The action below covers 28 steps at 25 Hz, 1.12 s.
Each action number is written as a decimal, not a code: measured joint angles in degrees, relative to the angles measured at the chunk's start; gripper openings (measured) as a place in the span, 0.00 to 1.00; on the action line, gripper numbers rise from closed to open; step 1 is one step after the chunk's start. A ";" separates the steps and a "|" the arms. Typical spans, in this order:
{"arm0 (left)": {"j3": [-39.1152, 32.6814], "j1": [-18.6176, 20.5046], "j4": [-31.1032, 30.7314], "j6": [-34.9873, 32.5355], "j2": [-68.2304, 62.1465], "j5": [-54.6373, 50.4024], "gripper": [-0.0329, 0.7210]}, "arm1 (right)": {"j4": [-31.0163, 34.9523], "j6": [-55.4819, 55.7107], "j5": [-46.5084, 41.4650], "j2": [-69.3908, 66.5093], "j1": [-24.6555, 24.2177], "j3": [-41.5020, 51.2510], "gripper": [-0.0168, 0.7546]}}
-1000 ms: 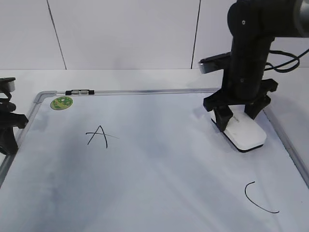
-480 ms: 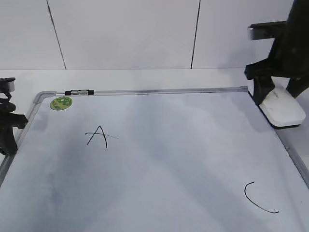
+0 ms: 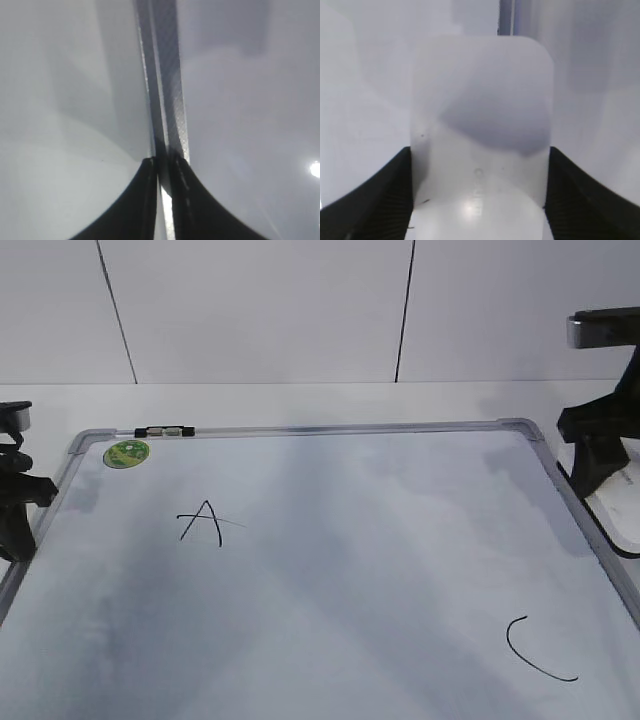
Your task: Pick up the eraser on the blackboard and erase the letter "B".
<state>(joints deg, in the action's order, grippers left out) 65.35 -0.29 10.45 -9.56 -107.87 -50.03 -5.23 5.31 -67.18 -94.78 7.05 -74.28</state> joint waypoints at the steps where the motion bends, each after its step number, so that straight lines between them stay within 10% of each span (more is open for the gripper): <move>1: 0.00 0.00 0.00 0.00 0.00 0.00 0.11 | 0.48 0.11 1.63 -0.12 0.00 0.57 0.70; 28: 0.00 0.00 0.00 0.00 0.00 -1.65 0.11 | 2.17 -1.50 11.51 -11.04 -1.47 0.94 0.70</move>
<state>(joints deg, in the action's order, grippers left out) 65.35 -0.29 10.45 -9.56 -107.87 -51.68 -3.05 3.81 -55.67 -105.81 5.58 -73.33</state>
